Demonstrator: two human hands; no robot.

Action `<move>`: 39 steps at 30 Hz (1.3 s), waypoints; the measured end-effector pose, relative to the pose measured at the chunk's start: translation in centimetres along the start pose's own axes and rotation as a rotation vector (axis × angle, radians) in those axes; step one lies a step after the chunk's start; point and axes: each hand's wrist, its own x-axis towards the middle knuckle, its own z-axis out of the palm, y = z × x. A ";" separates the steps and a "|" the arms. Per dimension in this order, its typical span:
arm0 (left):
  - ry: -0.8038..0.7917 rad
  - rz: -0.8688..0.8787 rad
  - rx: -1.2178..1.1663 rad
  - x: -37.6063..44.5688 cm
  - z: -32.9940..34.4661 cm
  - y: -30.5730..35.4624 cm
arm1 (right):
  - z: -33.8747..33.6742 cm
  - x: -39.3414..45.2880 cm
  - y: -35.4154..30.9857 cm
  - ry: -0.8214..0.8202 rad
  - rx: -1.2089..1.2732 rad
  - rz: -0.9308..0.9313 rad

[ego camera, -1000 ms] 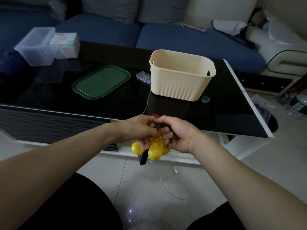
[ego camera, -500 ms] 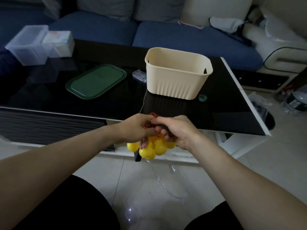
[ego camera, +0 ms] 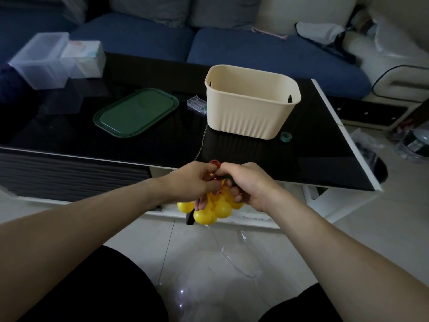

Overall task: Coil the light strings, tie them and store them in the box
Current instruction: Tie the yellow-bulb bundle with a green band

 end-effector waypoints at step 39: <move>0.096 -0.049 -0.225 0.1 -0.1 0.6 | -1.4 0.2 0.7 0.036 -0.422 -0.425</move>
